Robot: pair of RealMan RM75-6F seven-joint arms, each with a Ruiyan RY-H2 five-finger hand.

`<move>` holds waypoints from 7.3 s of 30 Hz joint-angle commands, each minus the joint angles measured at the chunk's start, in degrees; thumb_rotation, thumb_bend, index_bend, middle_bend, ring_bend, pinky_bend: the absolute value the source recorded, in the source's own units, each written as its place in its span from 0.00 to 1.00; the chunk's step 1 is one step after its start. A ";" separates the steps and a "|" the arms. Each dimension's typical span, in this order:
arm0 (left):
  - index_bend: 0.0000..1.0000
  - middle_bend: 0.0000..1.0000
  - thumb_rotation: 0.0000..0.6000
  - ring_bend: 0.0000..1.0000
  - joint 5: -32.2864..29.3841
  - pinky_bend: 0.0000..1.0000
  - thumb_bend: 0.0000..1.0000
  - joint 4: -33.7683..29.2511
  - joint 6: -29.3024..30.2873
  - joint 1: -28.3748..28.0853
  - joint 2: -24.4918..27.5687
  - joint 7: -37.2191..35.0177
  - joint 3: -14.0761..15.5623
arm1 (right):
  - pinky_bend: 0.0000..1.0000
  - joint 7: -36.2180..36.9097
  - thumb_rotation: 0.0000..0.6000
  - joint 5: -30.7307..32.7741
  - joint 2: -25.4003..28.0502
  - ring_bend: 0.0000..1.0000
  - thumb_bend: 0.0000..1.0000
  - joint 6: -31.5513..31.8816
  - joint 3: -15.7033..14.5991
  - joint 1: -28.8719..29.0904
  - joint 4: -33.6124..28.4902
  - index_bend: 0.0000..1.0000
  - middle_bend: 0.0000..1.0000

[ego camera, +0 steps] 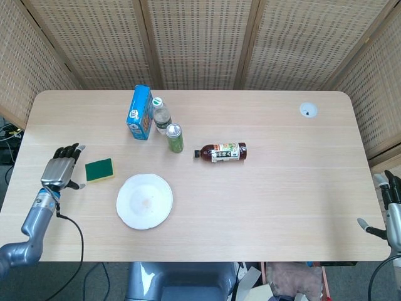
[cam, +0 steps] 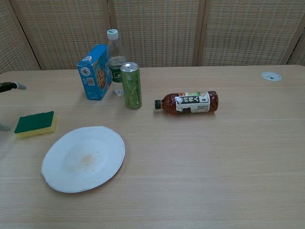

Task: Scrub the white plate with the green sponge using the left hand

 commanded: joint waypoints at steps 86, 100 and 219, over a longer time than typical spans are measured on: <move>0.48 0.41 1.00 0.39 17.75 0.45 0.10 -3.40 0.61 -10.41 -10.14 6.29 10.82 | 0.00 2.62 1.00 1.23 0.39 0.00 0.00 -1.36 0.16 0.73 0.76 0.06 0.00; 0.49 0.41 1.00 0.39 12.73 0.46 0.10 0.70 -1.64 -14.19 -14.97 5.85 5.21 | 0.00 2.57 1.00 1.99 0.24 0.00 0.00 -2.01 0.37 1.00 1.18 0.06 0.00; 0.52 0.43 1.00 0.40 5.99 0.47 0.14 1.28 -6.12 -14.36 -9.59 3.78 9.02 | 0.00 1.92 1.00 3.14 -0.03 0.00 0.00 -3.03 0.45 1.50 1.17 0.06 0.00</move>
